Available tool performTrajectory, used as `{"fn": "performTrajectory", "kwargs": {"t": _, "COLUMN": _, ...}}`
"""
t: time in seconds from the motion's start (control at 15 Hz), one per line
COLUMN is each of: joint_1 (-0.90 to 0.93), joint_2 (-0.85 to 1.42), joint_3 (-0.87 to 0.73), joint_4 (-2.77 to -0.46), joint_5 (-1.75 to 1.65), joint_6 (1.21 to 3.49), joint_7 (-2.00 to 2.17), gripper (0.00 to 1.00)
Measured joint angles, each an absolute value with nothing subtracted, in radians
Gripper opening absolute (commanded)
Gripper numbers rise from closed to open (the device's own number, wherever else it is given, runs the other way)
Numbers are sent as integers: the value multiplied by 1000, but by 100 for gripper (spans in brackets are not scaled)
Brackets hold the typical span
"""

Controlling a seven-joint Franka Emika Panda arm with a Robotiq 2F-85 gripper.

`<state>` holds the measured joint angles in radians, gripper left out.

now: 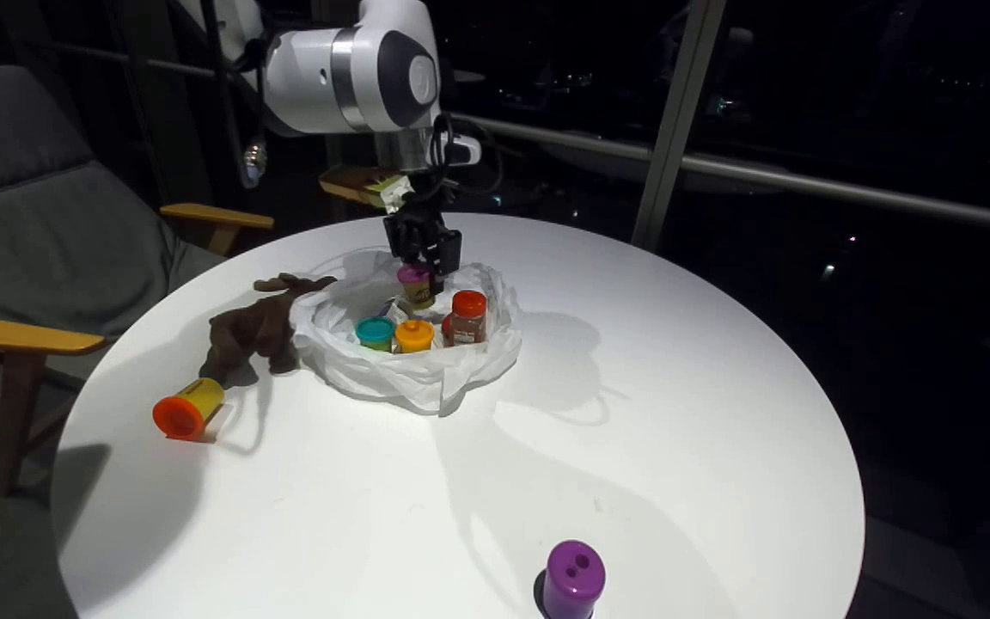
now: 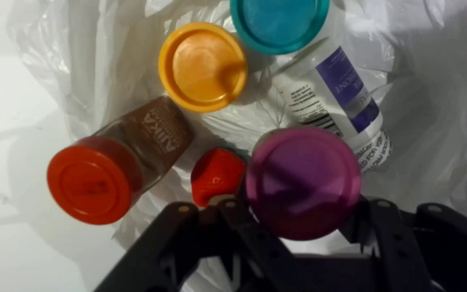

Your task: Put the objects on the table into the plastic bag.

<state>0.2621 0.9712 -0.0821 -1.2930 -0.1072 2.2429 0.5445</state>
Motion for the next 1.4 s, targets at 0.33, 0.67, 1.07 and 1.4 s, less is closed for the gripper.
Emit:
{"fn": "performTrajectory", "kwargs": {"t": 0.33, "joint_1": 212, "joint_2": 999, "joint_3": -54, "joint_4": -1226, "joint_5": -43, "joint_6": 2188, "joint_7": 465, "gripper": 20}}
{"fn": "performTrajectory", "kwargs": {"t": 0.67, "joint_1": 185, "joint_2": 1045, "joint_3": -17, "joint_4": -1221, "joint_5": 14, "joint_6": 2205, "joint_7": 430, "gripper": 67}}
{"fn": "performTrajectory", "kwargs": {"t": 1.07, "joint_1": 201, "joint_2": 1067, "joint_3": -17, "joint_4": -1245, "joint_5": 16, "joint_6": 2353, "joint_7": 430, "gripper": 99}}
{"fn": "performTrajectory", "kwargs": {"t": 1.4, "joint_1": 246, "joint_2": 913, "joint_3": -49, "joint_4": -1403, "joint_5": 5, "joint_6": 2410, "joint_7": 452, "gripper": 100}}
